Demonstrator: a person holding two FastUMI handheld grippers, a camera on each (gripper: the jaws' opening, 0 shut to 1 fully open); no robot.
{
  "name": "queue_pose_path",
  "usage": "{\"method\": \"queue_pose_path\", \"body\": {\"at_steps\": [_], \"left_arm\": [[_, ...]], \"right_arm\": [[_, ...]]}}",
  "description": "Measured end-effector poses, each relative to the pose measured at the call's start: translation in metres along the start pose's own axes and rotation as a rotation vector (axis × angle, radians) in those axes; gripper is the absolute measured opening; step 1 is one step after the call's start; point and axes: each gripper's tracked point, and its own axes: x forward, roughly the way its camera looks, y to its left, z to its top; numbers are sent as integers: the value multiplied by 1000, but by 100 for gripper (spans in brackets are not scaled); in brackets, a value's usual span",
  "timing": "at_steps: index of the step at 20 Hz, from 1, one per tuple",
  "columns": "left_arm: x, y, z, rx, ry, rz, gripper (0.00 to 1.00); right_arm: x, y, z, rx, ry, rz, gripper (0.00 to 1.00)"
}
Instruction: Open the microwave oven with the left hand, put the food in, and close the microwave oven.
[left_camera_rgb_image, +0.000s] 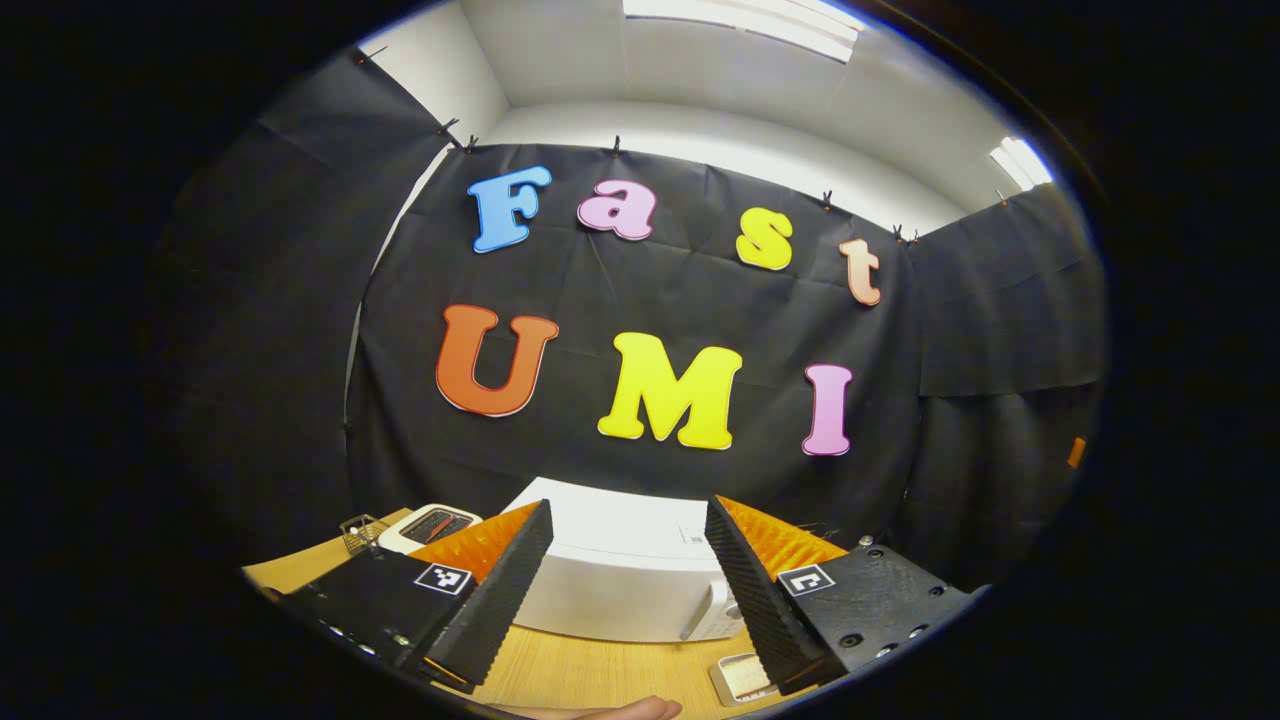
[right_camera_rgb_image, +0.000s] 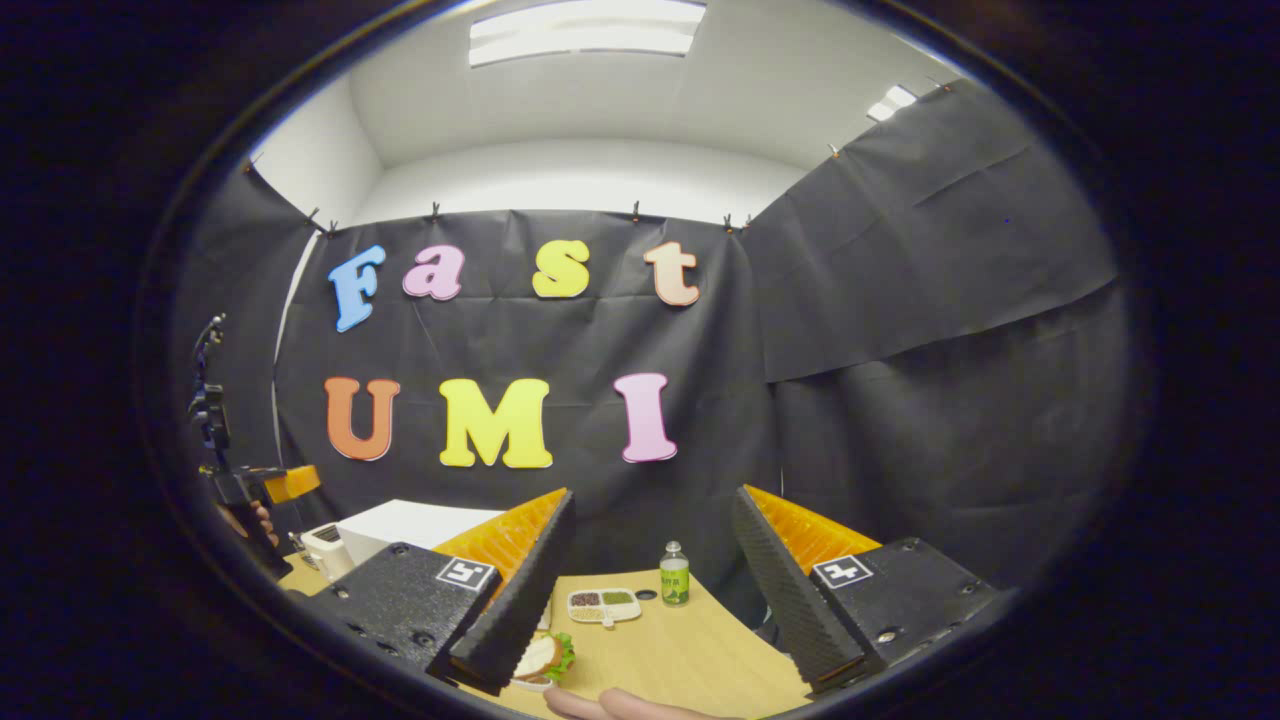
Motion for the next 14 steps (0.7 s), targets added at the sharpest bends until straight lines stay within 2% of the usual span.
{"method": "queue_pose_path", "body": {"at_steps": [3,6,8,9,10,11,12,13,14], "left_arm": [[30,-10,-33,20,47,-17,95],[53,-30,-62,57,43,-40,95],[66,-51,-88,71,61,-78,95],[71,-61,-99,74,71,-93,100],[76,-69,-108,74,76,-101,95],[81,-74,-117,78,75,-102,95],[87,-78,-127,95,76,-93,95],[94,-80,-138,125,85,-75,95],[100,-79,-150,165,86,-58,84]], "right_arm": [[-3,-5,-3,-11,-10,6,100],[-7,-9,-4,-5,-30,7,100],[-8,-12,-10,-6,-35,12,100],[-9,-10,-11,-7,-36,21,100],[-10,-10,-14,-9,-38,32,100],[-9,-10,-19,-15,-38,41,91],[-8,-11,-23,-22,-37,45,100],[-6,-14,-26,-27,-36,44,100],[-5,-17,-30,-33,-35,42,100]]}}
